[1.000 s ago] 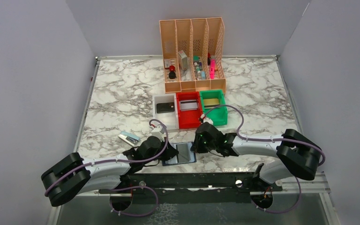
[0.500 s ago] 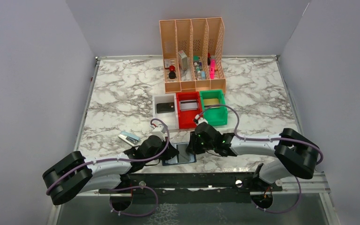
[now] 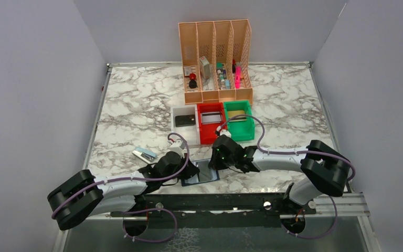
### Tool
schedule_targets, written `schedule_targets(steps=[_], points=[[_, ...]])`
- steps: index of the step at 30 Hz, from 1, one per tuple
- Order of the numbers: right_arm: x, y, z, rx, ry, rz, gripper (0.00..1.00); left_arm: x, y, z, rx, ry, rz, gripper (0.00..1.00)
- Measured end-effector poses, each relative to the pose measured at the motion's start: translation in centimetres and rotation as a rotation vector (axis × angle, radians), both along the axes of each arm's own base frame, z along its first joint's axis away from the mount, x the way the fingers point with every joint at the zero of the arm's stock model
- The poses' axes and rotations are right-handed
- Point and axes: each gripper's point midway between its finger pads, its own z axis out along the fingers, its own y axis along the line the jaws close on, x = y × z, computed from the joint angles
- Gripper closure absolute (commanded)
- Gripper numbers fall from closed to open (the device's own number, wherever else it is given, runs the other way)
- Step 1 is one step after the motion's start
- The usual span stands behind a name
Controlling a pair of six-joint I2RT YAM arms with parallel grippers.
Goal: Take the credit cards out of the card holder
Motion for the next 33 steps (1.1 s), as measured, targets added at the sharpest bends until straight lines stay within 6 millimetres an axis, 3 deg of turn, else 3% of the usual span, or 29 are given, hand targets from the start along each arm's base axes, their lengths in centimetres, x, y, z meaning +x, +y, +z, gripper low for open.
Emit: schedule_targets(steps=[5, 12, 22, 27, 30, 33], points=[[0.1, 0.2, -0.1, 0.004, 0.001, -0.005, 0.98, -0.1, 0.2, 0.1, -0.009, 0.002, 0.009, 1.00], [0.1, 0.6, -0.1, 0.021, 0.010, -0.019, 0.99, -0.3, 1.1, 0.2, -0.047, 0.003, 0.055, 0.88], [0.2, 0.8, -0.2, 0.023, 0.015, -0.017, 0.99, -0.3, 1.1, -0.1, -0.039, 0.009, 0.054, 0.95], [0.2, 0.9, -0.2, 0.024, 0.017, -0.019, 0.99, -0.3, 1.1, -0.1, -0.045, 0.011, 0.059, 0.76], [0.2, 0.9, -0.2, 0.024, 0.017, -0.020, 0.99, -0.3, 1.1, 0.1, -0.055, 0.007, 0.060, 0.77], [0.2, 0.9, -0.2, 0.024, 0.017, -0.020, 0.99, -0.3, 1.1, 0.3, -0.062, 0.003, 0.060, 0.84]])
